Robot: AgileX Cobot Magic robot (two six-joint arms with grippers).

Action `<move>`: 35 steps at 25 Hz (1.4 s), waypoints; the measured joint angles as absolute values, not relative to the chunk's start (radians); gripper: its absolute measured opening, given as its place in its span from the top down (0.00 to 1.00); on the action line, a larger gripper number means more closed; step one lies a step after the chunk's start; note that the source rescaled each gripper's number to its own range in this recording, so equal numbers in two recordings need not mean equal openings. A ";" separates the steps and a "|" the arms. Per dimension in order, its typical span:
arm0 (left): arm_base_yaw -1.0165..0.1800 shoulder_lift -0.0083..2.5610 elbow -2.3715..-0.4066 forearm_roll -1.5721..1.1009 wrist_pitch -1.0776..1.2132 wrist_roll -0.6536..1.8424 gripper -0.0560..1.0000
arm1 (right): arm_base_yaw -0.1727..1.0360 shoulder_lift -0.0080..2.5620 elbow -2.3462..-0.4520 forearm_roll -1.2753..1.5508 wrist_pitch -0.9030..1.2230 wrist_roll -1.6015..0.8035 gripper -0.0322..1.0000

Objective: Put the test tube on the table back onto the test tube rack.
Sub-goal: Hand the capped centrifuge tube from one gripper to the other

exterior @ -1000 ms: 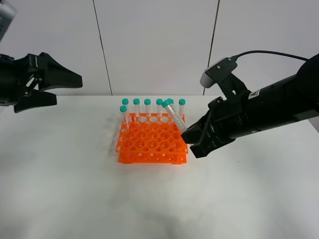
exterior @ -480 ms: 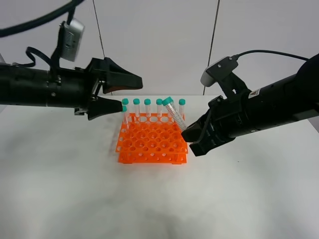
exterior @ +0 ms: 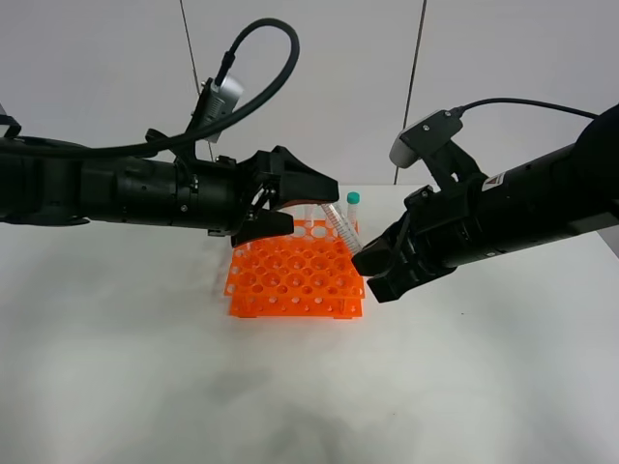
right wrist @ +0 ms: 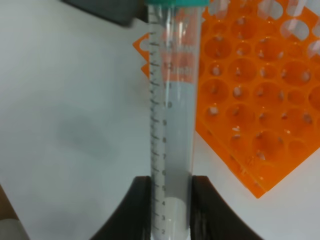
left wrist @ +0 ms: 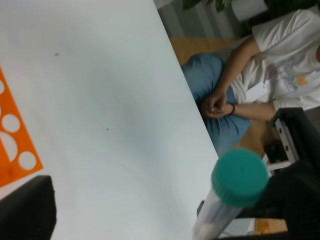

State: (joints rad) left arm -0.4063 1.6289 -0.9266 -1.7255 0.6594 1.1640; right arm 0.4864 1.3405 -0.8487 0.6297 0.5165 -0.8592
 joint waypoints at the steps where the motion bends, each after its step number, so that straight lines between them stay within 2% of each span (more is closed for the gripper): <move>1: -0.413 1.629 -0.940 -1.727 0.659 1.166 0.00 | 0.486 1.341 -0.849 0.630 0.517 -0.859 0.96; 6: -0.416 1.630 -0.960 -1.729 0.638 1.167 0.00 | 0.486 1.341 -0.849 0.630 0.517 -0.859 0.96; 12: -0.416 1.632 -0.961 -1.729 0.629 1.159 0.15 | 0.486 1.341 -0.849 0.630 0.517 -0.859 0.96; 20: -0.416 1.632 -0.961 -1.729 0.631 1.128 0.19 | 0.486 1.341 -0.849 0.630 0.514 -0.859 0.96; 30: -0.416 1.632 -0.961 -1.729 0.666 1.083 0.35 | 0.486 1.341 -0.849 0.630 0.511 -0.859 0.96; 35: -0.416 1.632 -0.961 -1.729 0.673 1.078 0.39 | 0.486 1.341 -0.849 0.630 0.510 -0.859 0.96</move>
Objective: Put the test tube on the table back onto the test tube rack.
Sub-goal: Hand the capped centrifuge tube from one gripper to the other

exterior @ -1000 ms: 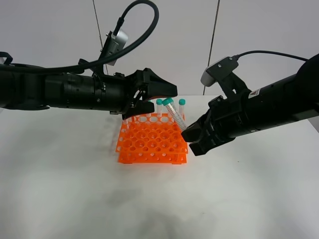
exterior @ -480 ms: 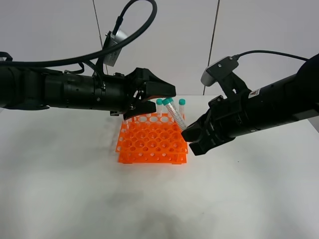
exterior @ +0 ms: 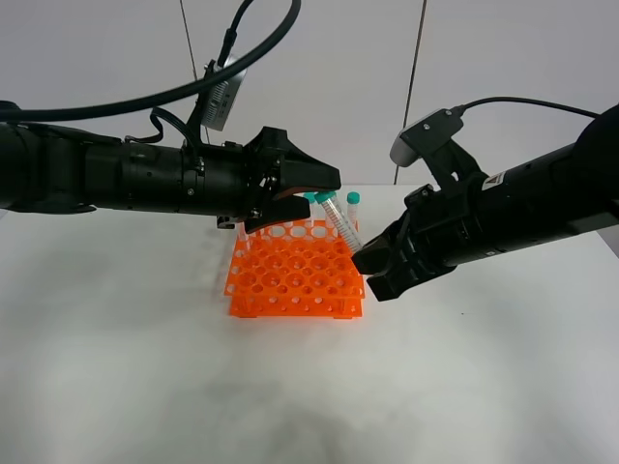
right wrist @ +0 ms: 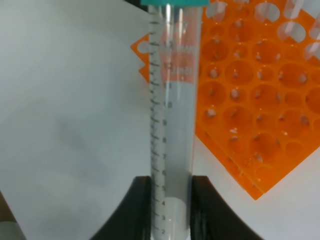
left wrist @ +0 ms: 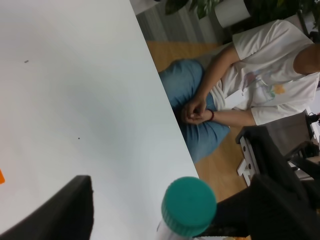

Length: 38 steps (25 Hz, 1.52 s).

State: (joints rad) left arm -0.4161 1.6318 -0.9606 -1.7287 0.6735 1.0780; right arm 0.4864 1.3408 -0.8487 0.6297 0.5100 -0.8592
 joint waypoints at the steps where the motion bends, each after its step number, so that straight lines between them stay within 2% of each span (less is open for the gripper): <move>1: -0.416 1.632 -0.961 -1.729 0.678 1.077 0.39 | 0.486 1.341 -0.849 0.630 0.510 -0.859 0.96; 20: -0.416 1.632 -0.978 -1.728 0.672 1.089 0.39 | 0.486 1.341 -0.849 0.630 0.510 -0.859 0.96; 27: -0.470 1.632 -0.982 -1.728 0.657 1.093 0.39 | 0.486 1.341 -0.849 0.630 0.510 -0.859 0.96; 33: -0.471 1.632 -0.983 -1.730 0.629 1.096 0.39 | 0.486 1.341 -0.849 0.630 0.510 -0.859 0.96; 35: -0.471 1.632 -0.983 -1.730 0.629 1.096 0.42 | 0.486 1.341 -0.849 0.630 0.510 -0.856 0.96; 38: -0.471 1.632 -0.983 -1.730 0.629 1.096 0.58 | 0.486 1.341 -0.849 0.630 0.510 -0.856 0.96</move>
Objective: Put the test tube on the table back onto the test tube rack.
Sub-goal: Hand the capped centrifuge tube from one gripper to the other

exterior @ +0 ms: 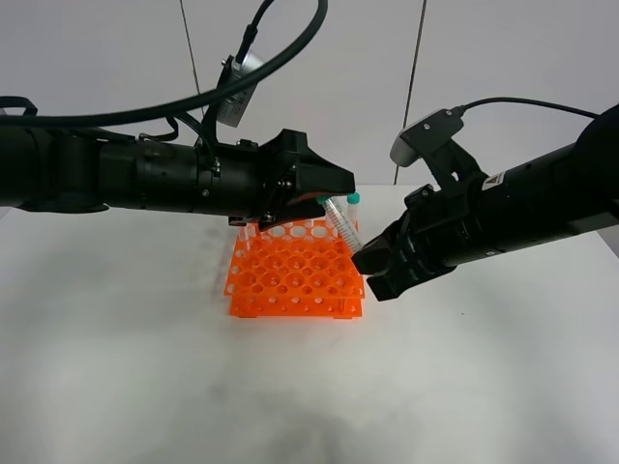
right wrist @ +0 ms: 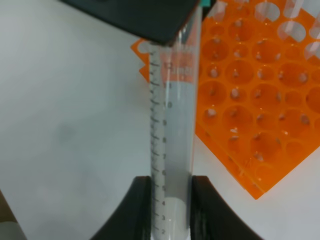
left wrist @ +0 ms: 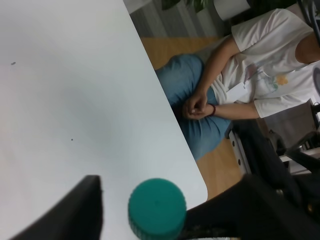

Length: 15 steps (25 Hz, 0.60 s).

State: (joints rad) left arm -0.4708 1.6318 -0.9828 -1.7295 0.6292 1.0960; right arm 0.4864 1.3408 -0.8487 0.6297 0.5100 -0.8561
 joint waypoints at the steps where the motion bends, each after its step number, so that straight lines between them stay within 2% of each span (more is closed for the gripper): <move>1: -0.471 1.632 -0.983 -1.730 0.629 1.096 0.63 | 0.486 1.341 -0.849 0.630 0.510 -0.856 0.96; 6: -0.471 1.632 -0.983 -1.728 0.621 1.096 0.94 | 0.486 1.341 -0.849 0.630 0.510 -0.856 0.96; 15: -0.471 1.632 -0.983 -1.727 0.623 1.097 0.95 | 0.486 1.341 -0.849 0.630 0.509 -0.856 0.96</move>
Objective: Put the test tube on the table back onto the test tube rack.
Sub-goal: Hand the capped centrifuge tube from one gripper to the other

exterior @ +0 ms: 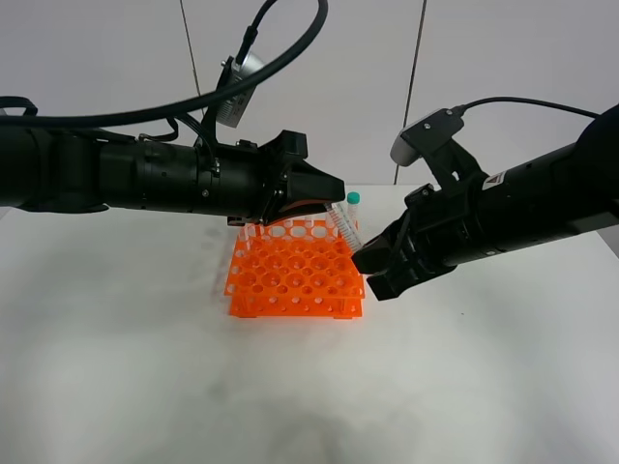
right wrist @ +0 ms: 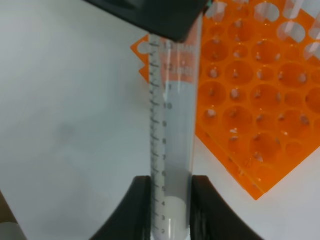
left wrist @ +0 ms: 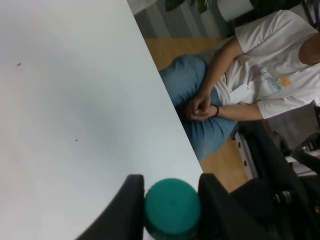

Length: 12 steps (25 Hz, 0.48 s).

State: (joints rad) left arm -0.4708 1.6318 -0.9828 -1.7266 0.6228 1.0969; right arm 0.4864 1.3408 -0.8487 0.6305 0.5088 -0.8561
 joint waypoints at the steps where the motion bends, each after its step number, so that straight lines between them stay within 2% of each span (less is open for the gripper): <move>1: -0.471 1.632 -0.983 -1.727 0.623 1.097 0.95 | 0.486 1.341 -0.849 0.630 0.509 -0.856 0.96; 2: -0.471 1.633 -0.983 -1.727 0.623 1.097 0.95 | 0.486 1.341 -0.849 0.630 0.510 -0.856 0.96; 4: -0.471 1.633 -0.983 -1.727 0.628 1.095 0.95 | 0.486 1.341 -0.849 0.630 0.510 -0.855 0.84; 5: -0.471 1.633 -0.983 -1.727 0.629 1.095 0.95 | 0.486 1.341 -0.849 0.630 0.510 -0.855 0.67; 7: -0.471 1.633 -0.983 -1.727 0.627 1.093 0.95 | 0.486 1.341 -0.849 0.630 0.510 -0.855 0.27; 8: -0.471 1.633 -0.983 -1.727 0.620 1.093 0.95 | 0.486 1.341 -0.849 0.629 0.510 -0.851 0.17; 10: -0.471 1.633 -0.983 -1.727 0.602 1.093 0.95 | 0.486 1.338 -0.851 0.617 0.518 -0.822 0.06; 12: -0.471 1.633 -0.983 -1.727 0.583 1.093 0.95 | 0.486 1.333 -0.878 0.582 0.545 -0.765 0.02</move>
